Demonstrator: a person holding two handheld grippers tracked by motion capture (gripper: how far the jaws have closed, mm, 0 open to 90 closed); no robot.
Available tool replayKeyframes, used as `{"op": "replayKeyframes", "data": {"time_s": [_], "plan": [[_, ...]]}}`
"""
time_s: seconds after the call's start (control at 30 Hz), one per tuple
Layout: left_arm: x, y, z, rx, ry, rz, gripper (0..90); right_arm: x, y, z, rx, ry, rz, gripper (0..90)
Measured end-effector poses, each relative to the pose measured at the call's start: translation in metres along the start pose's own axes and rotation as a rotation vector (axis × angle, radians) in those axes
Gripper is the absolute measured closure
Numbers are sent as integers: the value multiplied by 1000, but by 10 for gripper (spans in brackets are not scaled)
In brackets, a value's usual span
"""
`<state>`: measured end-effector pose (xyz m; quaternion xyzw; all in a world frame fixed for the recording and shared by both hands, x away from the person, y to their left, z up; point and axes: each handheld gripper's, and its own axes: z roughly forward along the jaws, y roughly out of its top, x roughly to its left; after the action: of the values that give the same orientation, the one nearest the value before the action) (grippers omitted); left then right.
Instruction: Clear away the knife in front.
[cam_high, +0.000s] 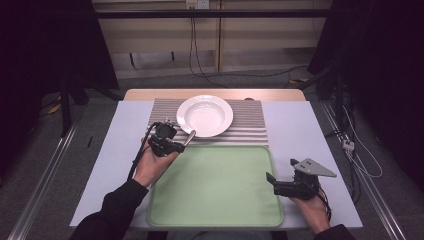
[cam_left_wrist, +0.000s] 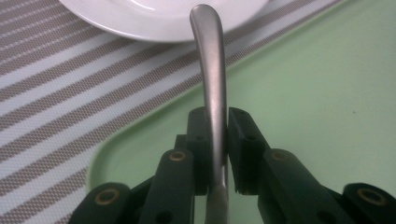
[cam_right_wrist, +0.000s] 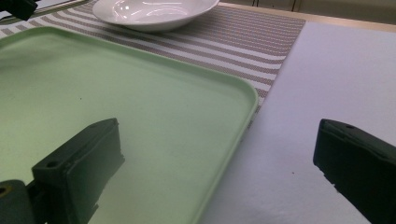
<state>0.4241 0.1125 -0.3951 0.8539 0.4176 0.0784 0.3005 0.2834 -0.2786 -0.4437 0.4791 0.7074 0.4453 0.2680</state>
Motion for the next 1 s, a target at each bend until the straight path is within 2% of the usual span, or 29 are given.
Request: {"op": "replayKeyframes", "data": {"time_s": [0.17,0.27,0.37,0.43,0.57,0.67,0.77,0.83,1.0], "plan": [[-5,-12,0,26,-14,2,799,1,0,0,1,1,-1,8],[-10,-19,1,39,-18,-11,799,1,0,1,0,1,-8,8],[-14,-26,4,68,-37,-12,799,1,1,1,2,2,-5,8],[-17,-29,5,73,-28,-14,799,1,1,1,2,2,-7,8],[-18,-36,6,83,-26,-18,799,2,1,1,2,1,-7,8],[-15,-40,8,99,-57,-34,798,2,1,1,1,0,-9,8],[-18,-44,12,108,-34,-20,798,2,1,1,1,0,-13,8],[-19,-45,14,113,-45,-24,798,2,1,1,3,1,-15,8],[-22,-46,14,112,-30,-37,795,2,1,0,0,-1,-12,8]]}}
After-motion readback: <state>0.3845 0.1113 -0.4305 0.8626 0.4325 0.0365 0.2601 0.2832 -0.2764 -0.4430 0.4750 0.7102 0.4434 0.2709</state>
